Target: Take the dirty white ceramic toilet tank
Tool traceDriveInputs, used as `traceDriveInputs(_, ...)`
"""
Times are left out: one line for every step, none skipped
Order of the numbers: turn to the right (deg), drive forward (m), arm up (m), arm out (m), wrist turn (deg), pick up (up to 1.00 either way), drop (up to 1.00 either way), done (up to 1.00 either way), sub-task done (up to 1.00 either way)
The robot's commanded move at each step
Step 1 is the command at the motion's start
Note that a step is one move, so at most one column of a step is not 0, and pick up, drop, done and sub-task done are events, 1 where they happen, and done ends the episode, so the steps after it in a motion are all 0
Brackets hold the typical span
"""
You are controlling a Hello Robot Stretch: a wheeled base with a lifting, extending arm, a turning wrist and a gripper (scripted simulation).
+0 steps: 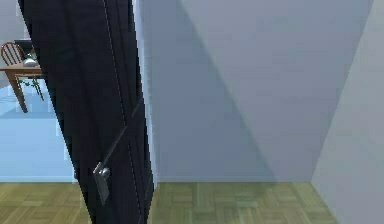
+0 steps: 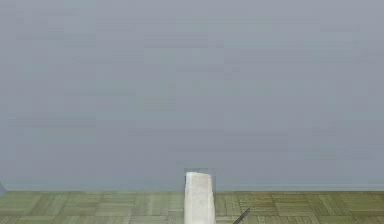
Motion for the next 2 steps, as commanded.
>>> traceDriveInputs(0.0, 0.0, 0.18, 0.0, 0.0, 0.0, 0.0, 0.0, 0.0)
traceDriveInputs(0.0, 0.0, 0.0, 0.38, 0.0, 0.0, 0.0, 0.0, 0.0)
